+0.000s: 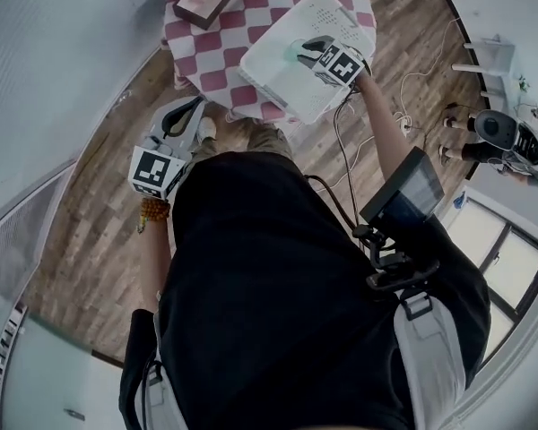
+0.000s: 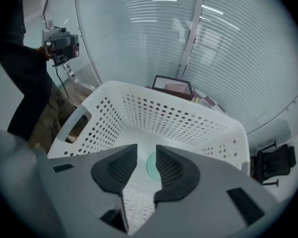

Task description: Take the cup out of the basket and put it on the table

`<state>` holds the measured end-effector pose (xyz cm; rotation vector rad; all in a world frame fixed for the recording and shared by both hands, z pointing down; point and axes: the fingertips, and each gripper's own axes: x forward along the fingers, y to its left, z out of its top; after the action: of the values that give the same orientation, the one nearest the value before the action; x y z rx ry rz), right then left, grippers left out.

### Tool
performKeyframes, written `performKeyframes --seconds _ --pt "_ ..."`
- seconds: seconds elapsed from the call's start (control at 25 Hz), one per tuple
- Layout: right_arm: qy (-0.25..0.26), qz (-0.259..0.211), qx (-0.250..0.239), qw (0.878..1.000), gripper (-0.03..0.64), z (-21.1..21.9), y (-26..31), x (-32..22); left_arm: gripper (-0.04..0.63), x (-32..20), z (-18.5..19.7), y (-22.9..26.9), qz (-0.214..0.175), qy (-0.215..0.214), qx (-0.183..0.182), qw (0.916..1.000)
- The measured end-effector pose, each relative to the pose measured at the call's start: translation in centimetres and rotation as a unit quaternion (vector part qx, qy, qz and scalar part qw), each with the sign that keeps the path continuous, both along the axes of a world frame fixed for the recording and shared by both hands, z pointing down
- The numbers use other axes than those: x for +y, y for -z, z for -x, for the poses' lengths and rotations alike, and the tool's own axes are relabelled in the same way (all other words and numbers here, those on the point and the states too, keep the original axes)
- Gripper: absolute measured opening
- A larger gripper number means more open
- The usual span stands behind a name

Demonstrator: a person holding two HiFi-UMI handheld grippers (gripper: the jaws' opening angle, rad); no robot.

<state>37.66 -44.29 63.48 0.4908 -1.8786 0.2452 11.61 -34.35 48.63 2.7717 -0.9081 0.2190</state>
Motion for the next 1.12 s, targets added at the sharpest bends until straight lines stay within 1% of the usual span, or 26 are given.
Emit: performKeyframes --seconds 0.04,0.12,0.24,0.4,0.52,0.64,0.8,0.96,1.12 --pt "0.011 0.014 0.014 1.0 0.123 -0.2 -0.9 -0.2 0.006 -0.1 0.2 0.1 0.005 0.013 0.004 0.9999" --pt "0.017 0.04 0.039 0.998 0.124 -0.7 -2.6 -0.5 0.006 -0.2 0.7 0.1 0.01 0.03 0.005 0.9995" --pt "0.007 0.069 0.069 0.995 0.124 -1.3 -4.9 -0.6 0.006 0.1 1.8 -0.2 0.01 0.048 0.0 0.9988" --pt "-0.005 0.095 0.089 0.992 0.124 -1.9 -7.3 -0.6 0.006 0.3 3.1 -0.3 0.008 0.07 -0.005 0.9975" --pt "-0.029 0.11 0.092 0.989 0.123 -2.3 -8.7 -0.9 0.006 0.4 3.6 -0.2 0.006 0.085 -0.009 0.9963" --pt "-0.058 0.132 0.083 0.986 0.123 -2.4 -9.5 -0.8 0.006 1.0 3.7 0.0 0.007 0.095 -0.015 0.9953" --pt "-0.073 0.148 0.084 0.983 0.118 -2.7 -10.5 -0.6 0.006 1.5 3.8 0.0 0.005 0.105 -0.016 0.9943" --pt "-0.085 0.159 0.08 0.98 0.087 -2.6 -11.1 -0.7 0.006 1.3 3.9 -0.2 0.008 0.112 -0.014 0.9935" --pt "-0.089 0.16 0.08 0.98 0.049 -2.8 -11.4 -0.7 0.006 1.1 3.6 -0.3 0.008 0.109 -0.017 0.9939"
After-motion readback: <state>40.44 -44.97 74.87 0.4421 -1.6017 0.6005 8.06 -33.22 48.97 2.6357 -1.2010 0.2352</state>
